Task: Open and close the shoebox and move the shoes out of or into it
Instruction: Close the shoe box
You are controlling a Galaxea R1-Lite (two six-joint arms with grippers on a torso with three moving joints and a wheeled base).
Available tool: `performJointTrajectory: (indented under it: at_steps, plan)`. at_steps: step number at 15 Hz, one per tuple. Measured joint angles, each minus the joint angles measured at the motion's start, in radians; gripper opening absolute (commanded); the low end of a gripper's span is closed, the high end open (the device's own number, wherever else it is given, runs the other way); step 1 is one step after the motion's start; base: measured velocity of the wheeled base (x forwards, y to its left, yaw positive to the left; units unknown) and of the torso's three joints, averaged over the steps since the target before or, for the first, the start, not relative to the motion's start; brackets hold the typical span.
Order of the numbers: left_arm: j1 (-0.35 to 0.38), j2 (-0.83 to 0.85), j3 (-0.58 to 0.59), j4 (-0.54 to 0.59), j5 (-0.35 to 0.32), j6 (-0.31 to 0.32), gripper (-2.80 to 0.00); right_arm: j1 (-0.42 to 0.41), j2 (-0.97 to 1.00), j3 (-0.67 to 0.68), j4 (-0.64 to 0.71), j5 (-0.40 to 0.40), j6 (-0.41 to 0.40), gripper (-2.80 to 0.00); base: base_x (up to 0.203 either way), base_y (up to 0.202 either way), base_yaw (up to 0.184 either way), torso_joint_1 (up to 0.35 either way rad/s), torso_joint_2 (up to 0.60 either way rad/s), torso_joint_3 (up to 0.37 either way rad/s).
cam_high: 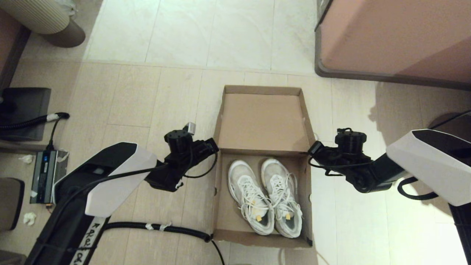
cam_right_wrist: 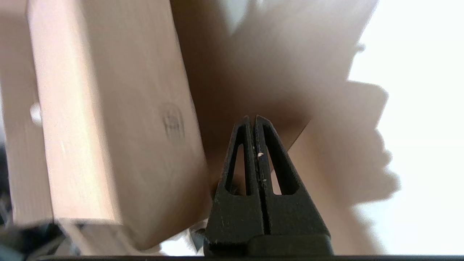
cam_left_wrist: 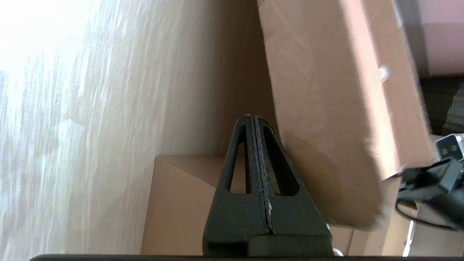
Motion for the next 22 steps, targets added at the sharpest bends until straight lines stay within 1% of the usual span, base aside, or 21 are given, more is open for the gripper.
performJointTrajectory:
  at_steps: [2,5,6,8,10,12,15,18,20,22]
  plan:
    - [0.002,0.001,-0.013,0.0,0.002,0.0,-2.8,-0.038,-0.03,0.025,-0.003,-0.001,-0.02,-2.8,0.0,0.0,0.0,0.0,0.0,0.0]
    - [0.003,0.008,-0.029,0.0,0.006,0.0,-2.8,-0.063,-0.078,0.091,-0.007,0.005,-0.052,-2.8,0.0,0.0,0.0,0.0,0.0,0.0]
    - [0.004,0.007,-0.032,0.001,0.007,0.0,-2.8,-0.071,-0.083,0.09,-0.009,0.017,-0.054,-2.8,0.0,0.0,0.0,0.0,0.0,0.0]
    - [0.015,0.001,-0.038,0.001,0.007,-0.001,-2.8,-0.09,-0.073,0.033,-0.007,0.085,-0.049,-2.8,0.0,0.0,0.0,0.0,0.0,0.0]
    - [0.018,-0.003,-0.043,0.006,0.005,-0.002,-2.8,-0.106,-0.028,-0.064,0.012,0.156,-0.038,-2.8,0.0,0.0,0.0,0.0,0.0,0.0]
    - [0.015,-0.004,-0.046,0.006,0.004,-0.003,-2.8,-0.109,0.036,-0.182,0.027,0.181,-0.014,-2.8,0.0,0.0,0.0,0.0,0.0,0.0]
    - [0.009,-0.002,-0.047,0.006,0.002,-0.003,-2.8,-0.108,0.128,-0.33,0.046,0.19,0.084,-2.8,0.0,0.0,0.0,0.0,0.0,0.0]
    - [0.003,0.0,-0.048,0.004,0.002,-0.003,-2.8,-0.104,0.18,-0.439,0.057,0.228,0.235,-2.8,0.0,0.0,0.0,0.0,0.0,0.0]
    - [-0.001,0.002,-0.048,0.003,0.002,-0.003,-2.8,-0.099,0.204,-0.509,0.101,0.249,0.326,-2.8,0.0,0.0,0.0,0.0,0.0,0.0]
    - [-0.001,0.002,-0.047,0.003,0.002,-0.003,-2.8,-0.088,0.219,-0.554,0.142,0.254,0.38,-2.8,0.0,0.0,0.0,0.0,0.0,0.0]
